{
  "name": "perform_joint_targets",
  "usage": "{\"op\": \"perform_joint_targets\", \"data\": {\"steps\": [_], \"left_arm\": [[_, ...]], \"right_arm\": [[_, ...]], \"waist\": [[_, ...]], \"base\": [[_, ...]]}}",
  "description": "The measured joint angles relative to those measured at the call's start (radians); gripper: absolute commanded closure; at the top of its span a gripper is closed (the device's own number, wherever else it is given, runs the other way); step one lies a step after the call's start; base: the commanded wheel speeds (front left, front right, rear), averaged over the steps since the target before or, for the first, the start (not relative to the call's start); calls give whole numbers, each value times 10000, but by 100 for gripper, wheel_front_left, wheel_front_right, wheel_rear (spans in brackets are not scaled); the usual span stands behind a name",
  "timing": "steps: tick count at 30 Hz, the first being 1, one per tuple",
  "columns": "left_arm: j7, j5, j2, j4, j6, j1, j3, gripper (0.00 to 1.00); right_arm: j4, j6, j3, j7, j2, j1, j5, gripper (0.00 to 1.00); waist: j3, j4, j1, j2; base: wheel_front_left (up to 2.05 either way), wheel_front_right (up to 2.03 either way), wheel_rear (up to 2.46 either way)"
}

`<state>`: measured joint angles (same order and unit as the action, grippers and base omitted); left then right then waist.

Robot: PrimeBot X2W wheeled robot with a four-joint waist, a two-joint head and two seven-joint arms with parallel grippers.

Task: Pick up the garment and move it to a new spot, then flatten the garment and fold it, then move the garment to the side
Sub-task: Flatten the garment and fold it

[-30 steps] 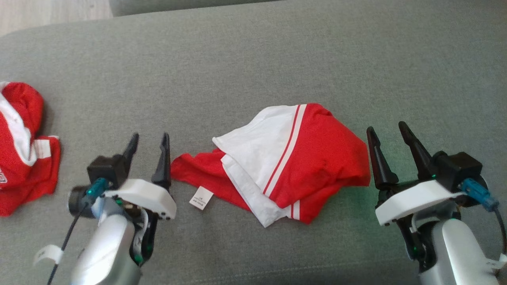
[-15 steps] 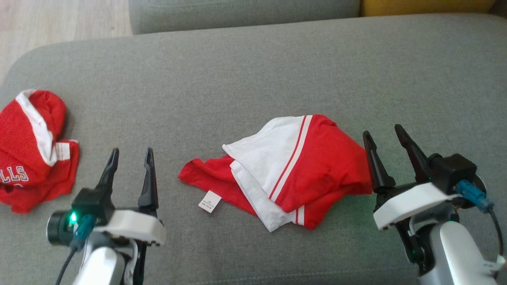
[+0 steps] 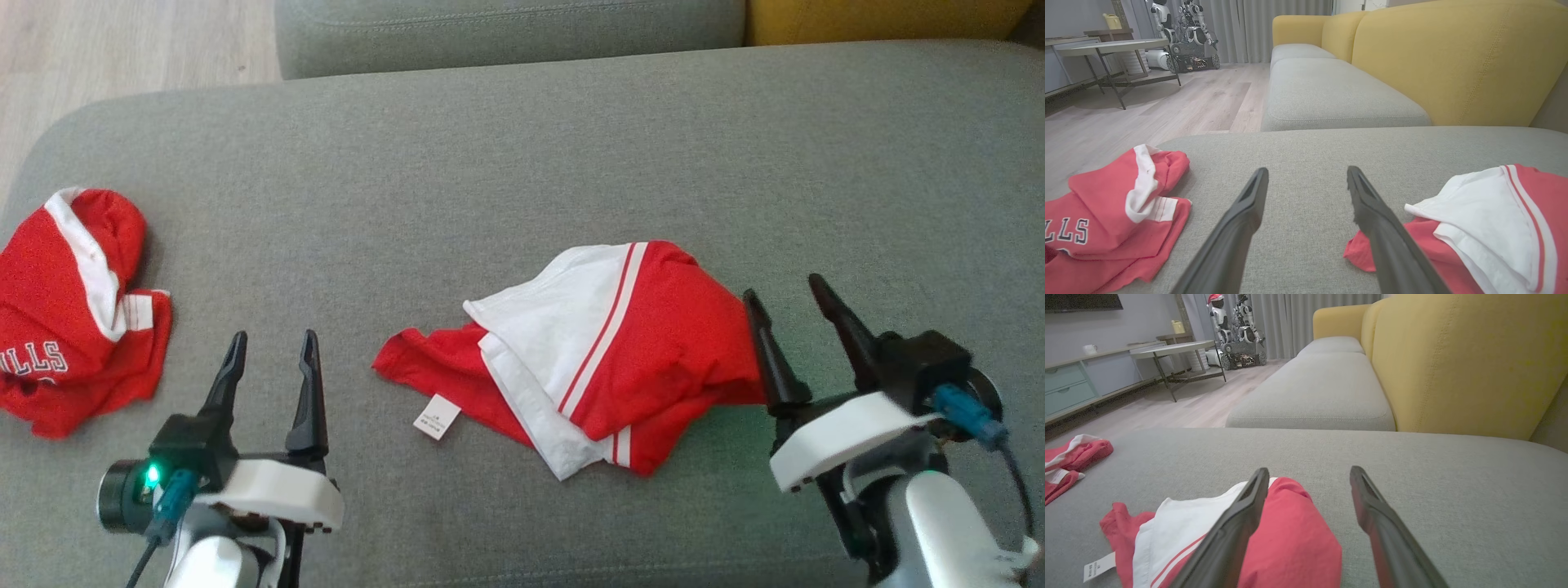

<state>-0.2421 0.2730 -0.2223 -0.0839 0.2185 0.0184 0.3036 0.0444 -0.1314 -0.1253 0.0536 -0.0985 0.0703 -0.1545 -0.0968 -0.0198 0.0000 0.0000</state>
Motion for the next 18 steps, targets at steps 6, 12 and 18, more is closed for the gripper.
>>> {"op": "perform_joint_targets", "data": {"steps": [6, 12, 18], "left_arm": [[-2, 29, 6, -58, -88, 47, 61, 0], [-15, 27, 56, -165, -174, 189, 151, 0], [-59, 27, 184, -247, -253, 564, 240, 0]], "right_arm": [[-8, -2, -1501, 502, -537, 23, 244, 0], [395, 0, -3893, 1452, -1212, 106, 224, 0], [1204, -2, -4631, 1845, -1618, 663, 138, 0]], "waist": [[-90, 117, 0, 0], [-241, 344, 0, 0], [-426, 640, 0, 0]], "base": [[0, 0, 0], [0, 0, 0], [0, 0, 0]]}}
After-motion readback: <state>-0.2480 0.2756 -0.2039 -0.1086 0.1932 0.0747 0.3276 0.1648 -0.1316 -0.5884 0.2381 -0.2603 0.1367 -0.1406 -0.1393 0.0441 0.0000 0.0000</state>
